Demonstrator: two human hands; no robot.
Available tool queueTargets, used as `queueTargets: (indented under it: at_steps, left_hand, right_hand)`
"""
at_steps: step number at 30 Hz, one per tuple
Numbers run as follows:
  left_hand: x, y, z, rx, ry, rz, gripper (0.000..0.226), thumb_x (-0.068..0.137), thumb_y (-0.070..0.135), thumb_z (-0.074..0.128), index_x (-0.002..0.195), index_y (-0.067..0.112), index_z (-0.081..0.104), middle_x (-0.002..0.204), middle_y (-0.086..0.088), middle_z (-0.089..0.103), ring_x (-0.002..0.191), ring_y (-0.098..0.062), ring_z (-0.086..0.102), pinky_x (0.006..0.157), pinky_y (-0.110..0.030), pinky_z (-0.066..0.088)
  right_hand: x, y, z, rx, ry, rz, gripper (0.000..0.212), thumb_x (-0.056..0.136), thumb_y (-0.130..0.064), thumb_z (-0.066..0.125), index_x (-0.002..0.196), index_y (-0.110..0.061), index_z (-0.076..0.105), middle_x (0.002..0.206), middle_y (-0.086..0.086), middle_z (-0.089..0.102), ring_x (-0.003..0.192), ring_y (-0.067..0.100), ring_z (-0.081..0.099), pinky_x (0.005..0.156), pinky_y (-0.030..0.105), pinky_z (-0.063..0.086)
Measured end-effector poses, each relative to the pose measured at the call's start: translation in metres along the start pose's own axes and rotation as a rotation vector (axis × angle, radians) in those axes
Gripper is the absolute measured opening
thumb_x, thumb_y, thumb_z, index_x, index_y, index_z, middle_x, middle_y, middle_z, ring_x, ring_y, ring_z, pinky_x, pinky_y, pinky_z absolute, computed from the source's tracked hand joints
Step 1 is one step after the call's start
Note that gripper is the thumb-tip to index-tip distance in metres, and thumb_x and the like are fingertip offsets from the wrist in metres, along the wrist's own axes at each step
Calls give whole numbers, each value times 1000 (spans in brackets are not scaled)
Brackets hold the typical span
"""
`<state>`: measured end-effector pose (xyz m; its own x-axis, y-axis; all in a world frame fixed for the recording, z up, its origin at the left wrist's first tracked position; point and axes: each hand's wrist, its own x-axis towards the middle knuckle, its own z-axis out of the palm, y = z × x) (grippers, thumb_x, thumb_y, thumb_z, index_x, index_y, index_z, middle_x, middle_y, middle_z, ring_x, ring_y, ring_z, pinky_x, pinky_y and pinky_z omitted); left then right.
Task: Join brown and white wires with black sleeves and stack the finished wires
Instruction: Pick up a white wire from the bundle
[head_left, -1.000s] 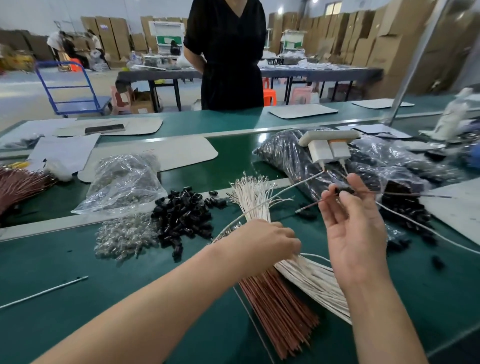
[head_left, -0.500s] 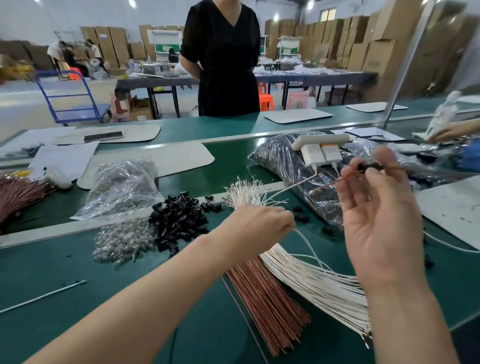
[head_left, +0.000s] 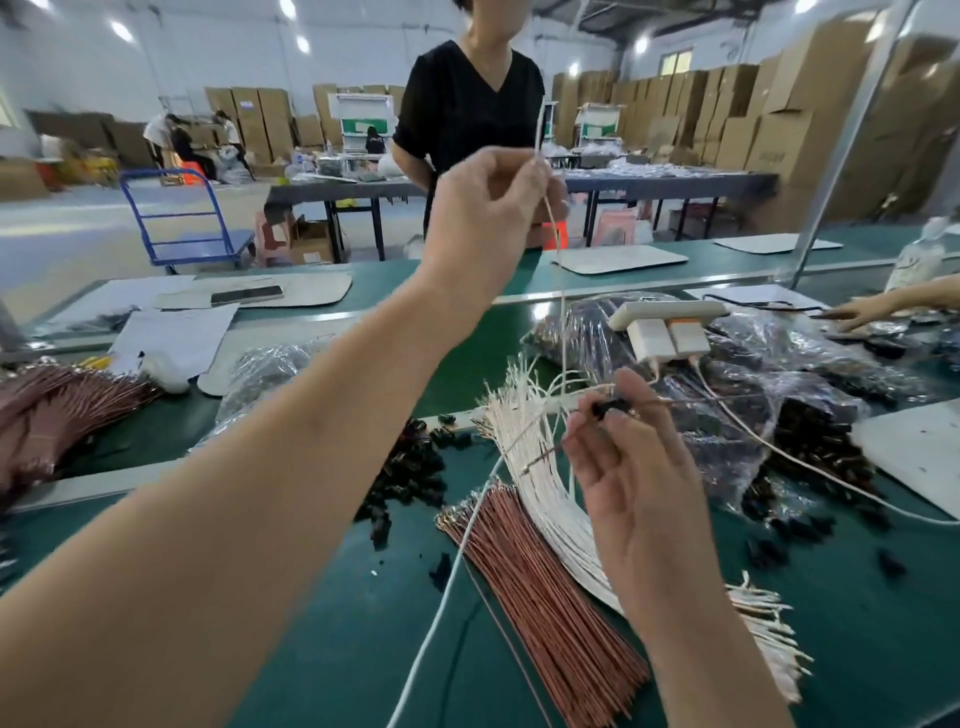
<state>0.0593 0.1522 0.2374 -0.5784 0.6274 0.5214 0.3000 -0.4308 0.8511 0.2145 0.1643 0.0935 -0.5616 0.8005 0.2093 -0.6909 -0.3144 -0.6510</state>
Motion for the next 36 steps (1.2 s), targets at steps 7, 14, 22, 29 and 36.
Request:
queueTargets:
  at_steps: [7, 14, 22, 29, 36]
  left_hand:
    - [10, 39, -38, -387, 210, -151, 22, 105, 13, 53, 121, -2, 58, 87, -7, 70, 83, -23, 74, 77, -38, 63]
    - [-20, 38, -128, 503, 272, 225, 15, 103, 22, 54, 88, 22, 55, 78, 16, 65, 69, 8, 62, 67, -6, 48]
    - [-184, -91, -175, 972, 125, -70, 15, 95, 35, 64, 89, 44, 54, 75, 18, 64, 57, -13, 55, 55, -34, 50]
    - [-219, -131, -197, 1294, 130, -135, 25, 86, 27, 78, 82, 37, 55, 68, 23, 62, 49, -10, 59, 44, -28, 43]
    - [-220, -137, -203, 1436, 29, -114, 28, 72, 21, 87, 75, 27, 60, 63, 14, 57, 54, -16, 58, 40, -28, 39]
  right_hand:
    - [7, 37, -23, -16, 133, 146, 32, 83, -9, 62, 114, -12, 68, 98, 13, 70, 87, 22, 69, 80, 29, 60]
    - [14, 50, -11, 50, 80, 183, 23, 89, -9, 63, 108, -17, 75, 101, 13, 71, 92, 23, 70, 83, 30, 59]
    - [18, 106, 33, -17, -40, 362, 34, 99, 4, 50, 113, -16, 74, 90, 11, 70, 76, 21, 68, 75, 32, 61]
    - [13, 127, 27, -1, -131, 524, 33, 91, -1, 57, 113, -20, 75, 94, 11, 69, 80, 21, 67, 77, 34, 59]
    - [17, 135, 22, 67, -107, 589, 33, 90, 0, 58, 113, -17, 75, 96, 11, 68, 83, 23, 67, 79, 45, 58]
